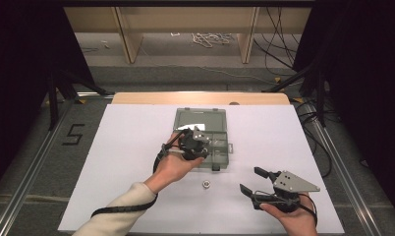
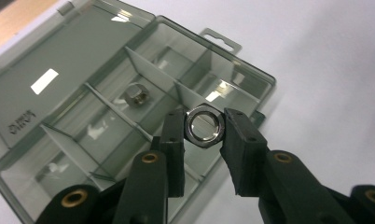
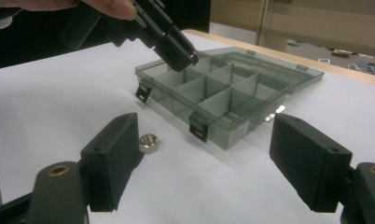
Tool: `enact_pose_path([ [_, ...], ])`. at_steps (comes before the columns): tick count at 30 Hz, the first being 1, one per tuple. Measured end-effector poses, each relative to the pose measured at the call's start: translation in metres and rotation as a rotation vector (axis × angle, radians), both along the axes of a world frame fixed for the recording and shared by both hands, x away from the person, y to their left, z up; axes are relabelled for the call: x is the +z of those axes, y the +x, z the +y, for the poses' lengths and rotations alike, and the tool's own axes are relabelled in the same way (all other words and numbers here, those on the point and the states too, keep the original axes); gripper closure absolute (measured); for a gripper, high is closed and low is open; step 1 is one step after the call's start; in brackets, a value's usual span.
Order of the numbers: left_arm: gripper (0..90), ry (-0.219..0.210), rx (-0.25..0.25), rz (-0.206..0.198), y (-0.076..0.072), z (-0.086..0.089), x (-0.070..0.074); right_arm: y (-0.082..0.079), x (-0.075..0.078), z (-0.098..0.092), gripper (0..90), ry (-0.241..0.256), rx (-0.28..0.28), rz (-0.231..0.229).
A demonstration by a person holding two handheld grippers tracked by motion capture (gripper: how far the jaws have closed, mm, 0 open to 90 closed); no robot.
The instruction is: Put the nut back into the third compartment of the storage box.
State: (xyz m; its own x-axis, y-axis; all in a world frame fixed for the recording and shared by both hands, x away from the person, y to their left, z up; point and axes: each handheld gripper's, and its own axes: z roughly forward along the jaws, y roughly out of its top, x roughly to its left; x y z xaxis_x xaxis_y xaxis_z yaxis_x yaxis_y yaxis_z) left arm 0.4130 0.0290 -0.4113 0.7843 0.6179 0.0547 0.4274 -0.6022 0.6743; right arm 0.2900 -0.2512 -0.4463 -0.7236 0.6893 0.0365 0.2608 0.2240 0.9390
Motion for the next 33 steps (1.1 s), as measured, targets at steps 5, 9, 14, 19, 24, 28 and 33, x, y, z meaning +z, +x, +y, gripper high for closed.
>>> enact_pose_path([
  [5,69.9,-0.015,0.019,-0.013,0.006,-0.001,-0.001,0.001,-0.001,0.001,25.2,0.017,0.005,-0.004],
  [9,69.9,-0.010,0.029,-0.020,0.012,-0.003,-0.001,0.001,-0.001,0.001,25.1,0.021,0.006,-0.002],
  [14,69.9,-0.004,0.037,-0.046,0.018,-0.005,-0.001,0.001,-0.001,0.001,25.2,0.023,0.007,-0.002],
  [19,69.9,-0.011,0.054,-0.042,0.021,-0.009,-0.001,0.001,-0.001,0.001,25.2,0.020,0.007,-0.002],
  [24,69.9,0.001,0.047,-0.053,0.026,-0.011,-0.001,0.001,-0.001,0.001,25.2,0.023,0.008,-0.001],
  [28,69.9,-0.004,0.070,-0.046,0.031,-0.013,-0.003,0.002,-0.001,0.000,25.2,0.008,0.001,-0.030],
  [33,69.9,-0.005,0.077,-0.035,0.037,-0.014,-0.004,0.002,-0.001,0.000,25.2,0.007,0.001,-0.030],
])
